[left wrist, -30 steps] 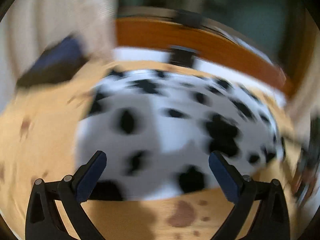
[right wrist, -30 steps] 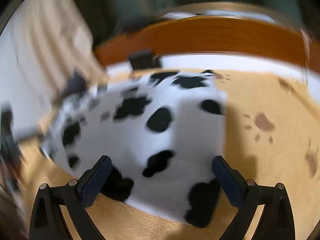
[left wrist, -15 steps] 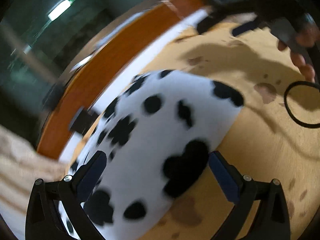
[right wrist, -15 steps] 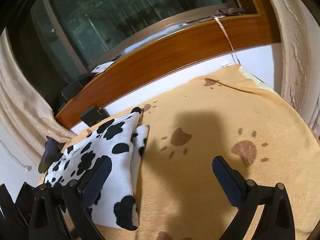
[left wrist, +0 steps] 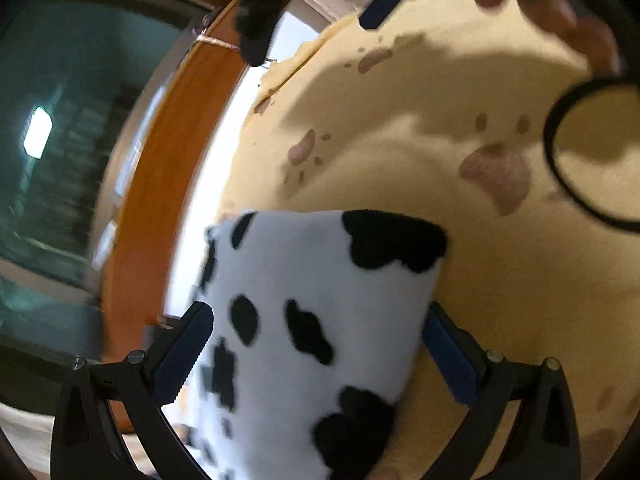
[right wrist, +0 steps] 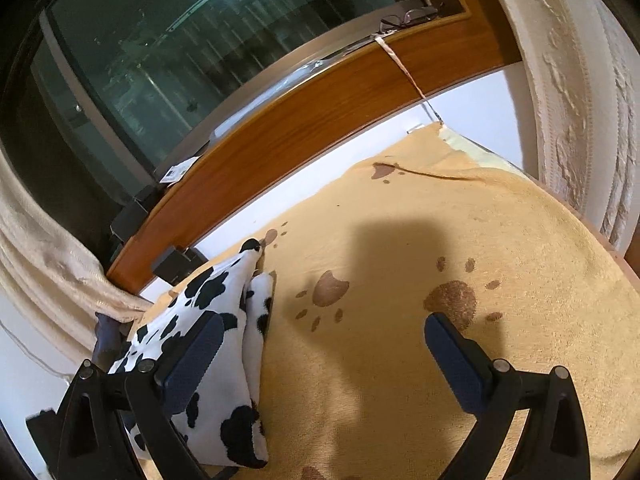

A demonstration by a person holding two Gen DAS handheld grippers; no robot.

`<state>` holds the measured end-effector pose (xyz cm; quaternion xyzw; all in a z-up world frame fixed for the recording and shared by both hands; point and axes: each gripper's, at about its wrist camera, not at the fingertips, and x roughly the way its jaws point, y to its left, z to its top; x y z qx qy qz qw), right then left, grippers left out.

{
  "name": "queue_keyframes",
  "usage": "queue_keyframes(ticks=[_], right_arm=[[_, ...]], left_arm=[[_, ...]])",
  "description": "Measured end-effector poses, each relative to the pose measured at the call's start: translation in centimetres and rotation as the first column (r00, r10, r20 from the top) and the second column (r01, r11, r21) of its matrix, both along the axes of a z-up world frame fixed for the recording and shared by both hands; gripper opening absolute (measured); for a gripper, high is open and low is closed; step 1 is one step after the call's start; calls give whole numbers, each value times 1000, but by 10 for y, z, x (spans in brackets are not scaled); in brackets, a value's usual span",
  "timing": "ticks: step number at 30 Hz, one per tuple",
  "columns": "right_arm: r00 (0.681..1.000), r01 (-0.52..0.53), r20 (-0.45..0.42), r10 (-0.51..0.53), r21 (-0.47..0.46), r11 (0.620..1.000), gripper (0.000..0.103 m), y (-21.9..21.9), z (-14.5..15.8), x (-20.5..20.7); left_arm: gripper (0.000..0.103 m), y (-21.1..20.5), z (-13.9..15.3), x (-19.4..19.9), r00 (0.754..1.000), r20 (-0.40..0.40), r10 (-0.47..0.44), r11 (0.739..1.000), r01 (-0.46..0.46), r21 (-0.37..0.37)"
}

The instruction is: Fold clothes

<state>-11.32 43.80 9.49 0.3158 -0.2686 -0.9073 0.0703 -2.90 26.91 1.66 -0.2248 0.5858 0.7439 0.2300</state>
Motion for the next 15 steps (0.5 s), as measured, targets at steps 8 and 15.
queue_keyframes(ticks=[8,15], right_arm=[[1000,-7,4,7,2,1000,102,-1,-1,0],[999,-30,18,30,-15,999,102,-4,-8,-3]], left_arm=[[103,1,-6,3,983,-182,2,1000,-7,-30],[103,-4,-10,16,933,-351,-75,996,85,13]])
